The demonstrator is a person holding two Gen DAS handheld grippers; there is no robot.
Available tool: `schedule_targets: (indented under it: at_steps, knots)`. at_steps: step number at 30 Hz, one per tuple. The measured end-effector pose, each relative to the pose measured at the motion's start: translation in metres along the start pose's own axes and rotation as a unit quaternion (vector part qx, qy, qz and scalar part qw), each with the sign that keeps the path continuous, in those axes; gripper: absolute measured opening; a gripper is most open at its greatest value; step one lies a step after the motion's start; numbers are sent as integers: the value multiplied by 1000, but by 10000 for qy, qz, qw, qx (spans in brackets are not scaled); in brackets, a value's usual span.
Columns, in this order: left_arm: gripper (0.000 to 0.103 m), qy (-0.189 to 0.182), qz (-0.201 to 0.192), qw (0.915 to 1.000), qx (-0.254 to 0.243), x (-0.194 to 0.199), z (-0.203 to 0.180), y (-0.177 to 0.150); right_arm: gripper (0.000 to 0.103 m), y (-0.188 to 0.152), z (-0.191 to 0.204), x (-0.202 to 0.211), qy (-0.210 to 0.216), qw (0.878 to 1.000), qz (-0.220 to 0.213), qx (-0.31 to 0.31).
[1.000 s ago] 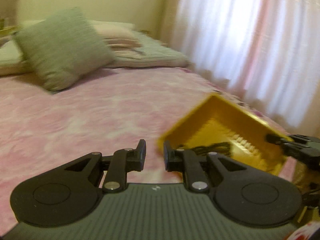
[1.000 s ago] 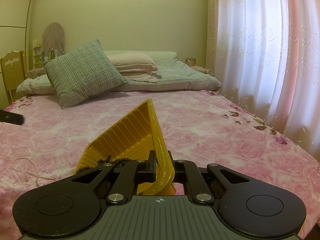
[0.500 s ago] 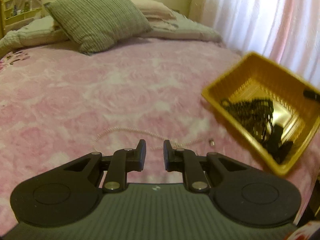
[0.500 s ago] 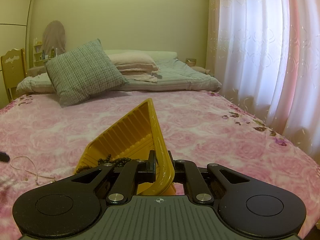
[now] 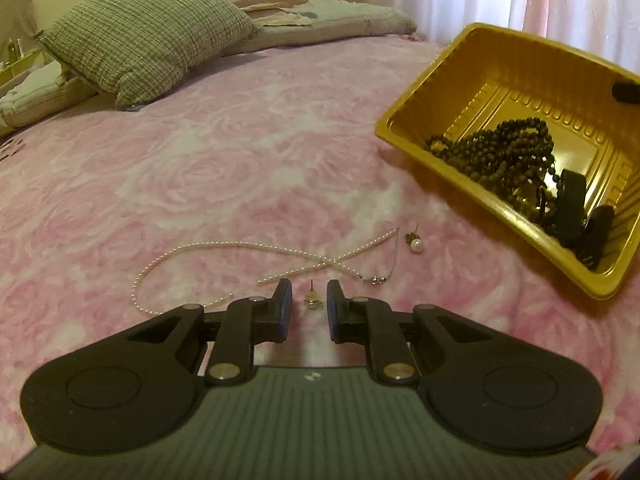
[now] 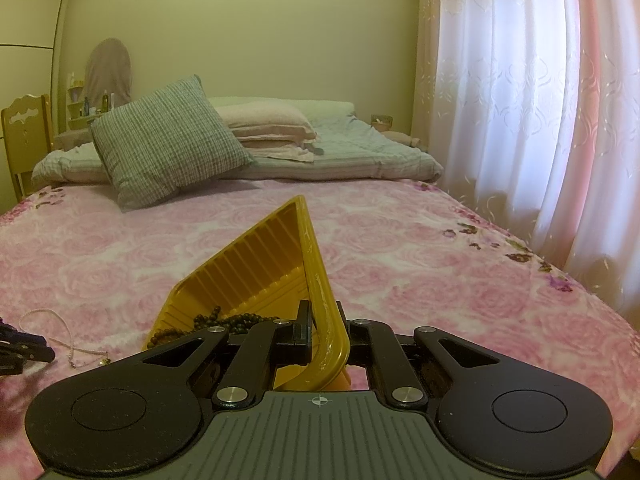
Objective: Organize jewelry
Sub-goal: 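Move the open left tool back toward the pearl necklace on the bed, then grasp a pearl stud earring with the left tool and carry it over the tray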
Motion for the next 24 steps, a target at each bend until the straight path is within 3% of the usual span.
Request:
schedule_targets:
  at_steps: [3,6,14,17,24]
  knots:
    - [15,17,10,10000,-34,-3,-1,0,8,0,0,0,3,10000,-1,2]
    - [8,29,29,10000,-82,-4,-2,0,8,0,0,0,4,10000,1,-2]
    - [8,14,-86,9999,-104,7,-6,10,8,0,0,0,6,10000,-3,1]
    - [8,-134,-235,9996,-103,15,-16,23,8,0,0,0,4,10000,-3,2]
    - [8,-855,-613,9944,-101,32,-60,60,8,0,0,0,8,10000,-8,0]
Point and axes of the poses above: each gripper's, at about its wrist camera, not at the fingertips, and x roughly against the way its jaws point, z to its left, y to its top, the point moved 6 cm from there along -x, roughly the way its jaws point, and after that the axes turned 5 degrees about -z, right-handed, at the moved point
